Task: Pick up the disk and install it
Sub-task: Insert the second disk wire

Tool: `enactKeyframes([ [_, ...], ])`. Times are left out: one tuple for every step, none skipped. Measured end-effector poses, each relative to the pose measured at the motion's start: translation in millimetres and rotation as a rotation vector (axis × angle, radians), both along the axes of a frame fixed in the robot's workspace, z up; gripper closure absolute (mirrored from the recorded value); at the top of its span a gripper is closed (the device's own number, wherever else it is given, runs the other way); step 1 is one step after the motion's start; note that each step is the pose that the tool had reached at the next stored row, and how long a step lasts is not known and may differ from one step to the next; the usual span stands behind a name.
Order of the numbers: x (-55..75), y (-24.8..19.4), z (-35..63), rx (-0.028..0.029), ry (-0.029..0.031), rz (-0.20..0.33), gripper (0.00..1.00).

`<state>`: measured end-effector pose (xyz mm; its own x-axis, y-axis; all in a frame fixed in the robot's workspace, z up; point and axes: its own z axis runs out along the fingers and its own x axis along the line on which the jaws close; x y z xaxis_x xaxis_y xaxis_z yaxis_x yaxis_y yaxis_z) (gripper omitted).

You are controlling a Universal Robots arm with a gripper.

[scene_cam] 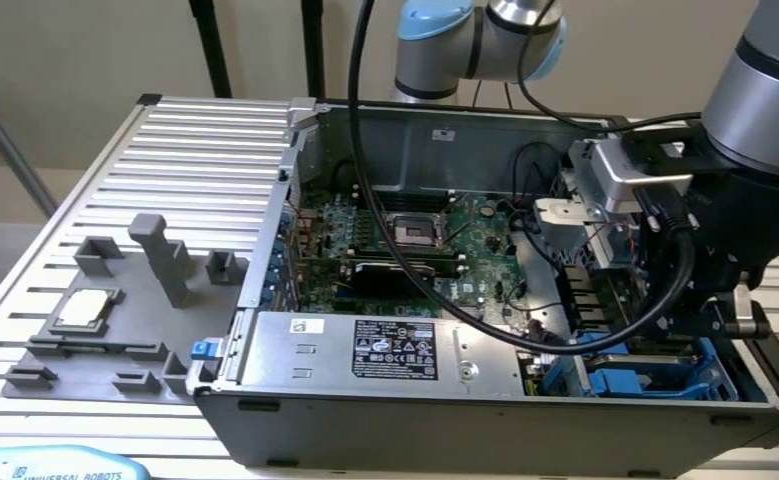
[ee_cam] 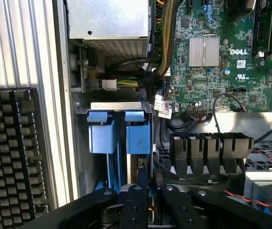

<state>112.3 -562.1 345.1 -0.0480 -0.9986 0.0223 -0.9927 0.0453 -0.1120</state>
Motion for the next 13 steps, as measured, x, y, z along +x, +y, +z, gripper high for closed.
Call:
enactKeyframes([
  [0.0, 0.0, -0.4, -0.0009, 0.0, 0.0, 0.84],
  [0.0, -0.1, -0.7, -0.0025, 0.0, 0.0, 0.84],
  [0.0, -0.1, -1.0, -0.0041, 0.0, 0.0, 0.84],
  [0.0, -0.1, -1.4, -0.0062, 0.0, 0.0, 0.84],
  [0.0, -0.2, -1.7, -0.0082, 0.0, 0.0, 0.84],
  [0.0, -0.2, -2.2, -0.0106, 0.0, 0.0, 0.84],
  [0.0, -0.2, -2.4, -0.0125, 0.0, 0.0, 0.84],
  [0.0, -0.2, -2.8, -0.0143, -0.0001, 0.0, 0.84],
  [0.0, -0.2, -3.1, -0.0155, -0.0002, 0.0, 0.84],
  [0.0, -0.2, -3.4, -0.0164, -0.0003, 0.0, 0.84],
  [0.0, -0.2, -3.7, -0.0172, -0.0005, 0.0, 0.84],
  [0.0, -0.2, -4.0, -0.0178, -0.0008, 0.0, 0.84],
  [0.0, -0.2, -4.1, -0.0185, -0.0012, 0.0, 0.84],
])
